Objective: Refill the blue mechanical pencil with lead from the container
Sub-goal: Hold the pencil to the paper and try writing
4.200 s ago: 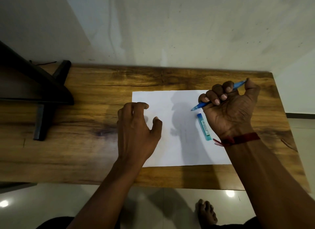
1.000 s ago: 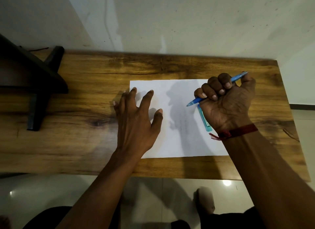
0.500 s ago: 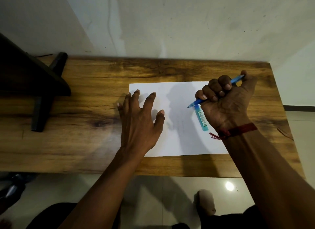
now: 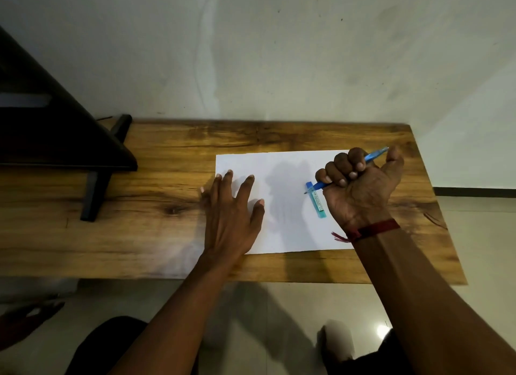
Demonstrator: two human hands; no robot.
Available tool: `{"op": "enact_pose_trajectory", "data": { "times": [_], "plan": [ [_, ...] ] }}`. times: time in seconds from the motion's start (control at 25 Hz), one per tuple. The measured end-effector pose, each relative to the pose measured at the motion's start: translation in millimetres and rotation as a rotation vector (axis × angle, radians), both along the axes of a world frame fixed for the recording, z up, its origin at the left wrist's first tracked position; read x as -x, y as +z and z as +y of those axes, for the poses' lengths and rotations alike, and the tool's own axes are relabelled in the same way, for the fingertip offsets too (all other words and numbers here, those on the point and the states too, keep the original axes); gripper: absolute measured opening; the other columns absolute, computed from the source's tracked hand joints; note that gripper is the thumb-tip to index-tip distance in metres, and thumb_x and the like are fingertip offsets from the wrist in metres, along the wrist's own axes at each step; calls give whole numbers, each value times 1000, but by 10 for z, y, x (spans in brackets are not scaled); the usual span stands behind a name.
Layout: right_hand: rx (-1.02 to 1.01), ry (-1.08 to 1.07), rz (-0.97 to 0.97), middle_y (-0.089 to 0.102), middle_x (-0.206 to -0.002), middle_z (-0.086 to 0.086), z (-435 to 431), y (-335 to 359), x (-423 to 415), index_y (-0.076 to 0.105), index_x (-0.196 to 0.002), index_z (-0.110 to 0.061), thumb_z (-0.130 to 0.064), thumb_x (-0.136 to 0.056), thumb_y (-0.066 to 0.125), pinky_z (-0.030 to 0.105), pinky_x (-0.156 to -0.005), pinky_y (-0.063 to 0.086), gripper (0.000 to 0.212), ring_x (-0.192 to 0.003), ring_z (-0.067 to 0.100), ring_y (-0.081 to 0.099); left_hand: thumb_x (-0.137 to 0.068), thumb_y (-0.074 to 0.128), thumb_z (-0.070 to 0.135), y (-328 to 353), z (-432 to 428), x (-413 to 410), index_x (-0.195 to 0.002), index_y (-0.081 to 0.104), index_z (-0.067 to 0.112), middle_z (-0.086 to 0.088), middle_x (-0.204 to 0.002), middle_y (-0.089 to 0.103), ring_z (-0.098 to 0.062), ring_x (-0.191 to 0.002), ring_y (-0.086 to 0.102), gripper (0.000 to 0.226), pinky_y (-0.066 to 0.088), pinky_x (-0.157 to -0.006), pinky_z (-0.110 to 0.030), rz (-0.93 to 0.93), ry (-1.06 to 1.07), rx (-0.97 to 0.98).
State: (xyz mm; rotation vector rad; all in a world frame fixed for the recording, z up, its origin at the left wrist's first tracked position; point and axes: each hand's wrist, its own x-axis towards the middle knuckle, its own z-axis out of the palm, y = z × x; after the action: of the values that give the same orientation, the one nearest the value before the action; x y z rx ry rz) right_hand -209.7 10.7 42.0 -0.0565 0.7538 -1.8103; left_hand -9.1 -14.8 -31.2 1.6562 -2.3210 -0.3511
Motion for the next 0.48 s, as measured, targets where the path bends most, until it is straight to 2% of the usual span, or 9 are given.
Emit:
{"op": "enact_pose_trajectory", "data": {
  "times": [0.12, 0.2, 0.28, 0.36, 0.48],
  "plan": [
    [-18, -6, 19, 18, -47, -2, 74, 35, 4, 28, -53, -16, -59, -82, 39, 28, -48, 24, 53, -42, 14, 14, -91, 41, 49, -12, 44, -22, -141, 42, 27, -15, -153, 31, -35, -143, 21, 55, 13, -116, -59, -7, -2, 2],
    [-23, -25, 16, 19, -47, -2, 112, 40, -17, 28, -54, -17, -53, -85, 34, 27, -48, 24, 48, -43, 14, 14, -90, 40, 50, -8, 73, -39, -140, 44, 27, -15, -153, 32, -35, -142, 22, 55, 14, -116, -58, -6, -2, 14],
    [-9, -35, 4, 19, -48, -2, 162, 52, -42, 30, -54, -16, -57, -86, 31, 27, -48, 25, 51, -43, 13, 15, -90, 38, 52, 10, 106, -55, -140, 44, 26, -14, -153, 33, -34, -142, 23, 57, 13, -115, -55, -11, -2, 22],
    [-3, -27, 0, 17, -49, -2, 213, 72, -57, 29, -54, -16, -64, -83, 36, 27, -49, 25, 57, -43, 13, 15, -89, 36, 54, 21, 136, -68, -141, 43, 27, -14, -153, 32, -34, -143, 23, 59, 13, -116, -53, -7, -2, 12],
    [-25, -42, 27, 19, -46, -2, 297, 102, -62, 29, -52, -16, -58, -85, 38, 28, -49, 24, 54, -43, 13, 14, -89, 34, 55, 29, 183, -97, -142, 41, 28, -13, -155, 30, -34, -144, 21, 61, 9, -116, -52, -23, -6, -1]
  ]
}}
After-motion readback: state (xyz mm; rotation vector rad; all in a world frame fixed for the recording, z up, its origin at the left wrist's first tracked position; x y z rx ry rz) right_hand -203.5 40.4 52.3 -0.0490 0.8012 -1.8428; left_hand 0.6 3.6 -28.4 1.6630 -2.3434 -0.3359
